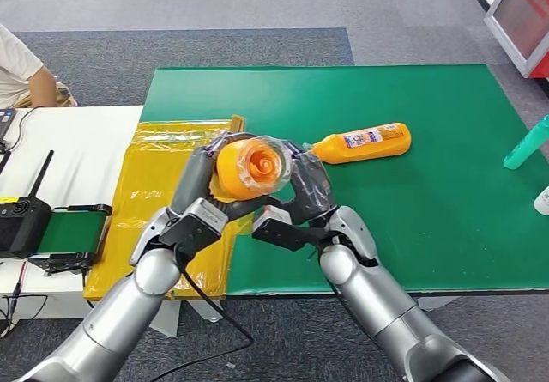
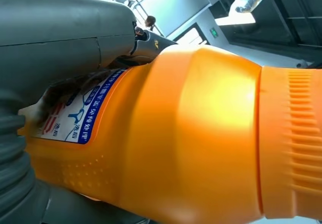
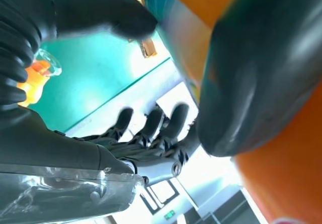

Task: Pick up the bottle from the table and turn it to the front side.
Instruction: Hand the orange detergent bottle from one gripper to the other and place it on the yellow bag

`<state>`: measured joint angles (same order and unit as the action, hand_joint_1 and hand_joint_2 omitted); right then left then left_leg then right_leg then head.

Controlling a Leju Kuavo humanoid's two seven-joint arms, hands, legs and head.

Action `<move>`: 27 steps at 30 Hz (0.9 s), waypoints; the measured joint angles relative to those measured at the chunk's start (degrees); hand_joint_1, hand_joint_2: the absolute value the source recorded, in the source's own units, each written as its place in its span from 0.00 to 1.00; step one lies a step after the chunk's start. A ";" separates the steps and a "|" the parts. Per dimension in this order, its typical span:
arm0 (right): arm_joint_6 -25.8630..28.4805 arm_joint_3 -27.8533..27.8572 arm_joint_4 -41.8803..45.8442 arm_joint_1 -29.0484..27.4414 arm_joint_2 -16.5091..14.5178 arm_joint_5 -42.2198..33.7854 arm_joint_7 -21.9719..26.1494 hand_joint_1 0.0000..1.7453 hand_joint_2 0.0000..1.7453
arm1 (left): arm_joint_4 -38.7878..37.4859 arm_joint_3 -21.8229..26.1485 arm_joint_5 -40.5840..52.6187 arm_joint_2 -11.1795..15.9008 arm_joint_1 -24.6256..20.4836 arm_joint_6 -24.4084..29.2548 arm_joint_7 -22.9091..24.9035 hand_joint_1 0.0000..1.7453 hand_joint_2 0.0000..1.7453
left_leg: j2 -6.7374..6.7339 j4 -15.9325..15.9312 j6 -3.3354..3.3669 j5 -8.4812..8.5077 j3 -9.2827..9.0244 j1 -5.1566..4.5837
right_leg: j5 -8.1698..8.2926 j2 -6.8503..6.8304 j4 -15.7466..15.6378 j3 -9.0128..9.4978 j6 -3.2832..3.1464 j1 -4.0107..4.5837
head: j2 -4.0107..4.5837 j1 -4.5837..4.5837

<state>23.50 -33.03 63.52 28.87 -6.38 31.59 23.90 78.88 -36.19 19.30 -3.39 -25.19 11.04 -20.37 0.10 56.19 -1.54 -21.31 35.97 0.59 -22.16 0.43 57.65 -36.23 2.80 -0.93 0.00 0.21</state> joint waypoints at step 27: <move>-10.89 19.08 15.32 -8.04 2.73 -20.13 -0.67 0.00 1.00 | -21.08 8.84 35.20 3.75 -0.49 17.88 13.82 1.00 1.00 | -0.01 0.00 -0.01 0.00 0.00 0.00 | 0.00 0.02 0.00 -0.05 -0.01 0.00 | 0.00 0.01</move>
<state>12.60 -13.95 78.84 20.83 -3.65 11.46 23.23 57.81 -27.36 54.50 0.37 -25.68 28.92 -6.55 0.09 56.19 -1.55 -21.31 35.98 0.59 -22.16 0.45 57.65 -36.29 2.79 -0.93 0.00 0.22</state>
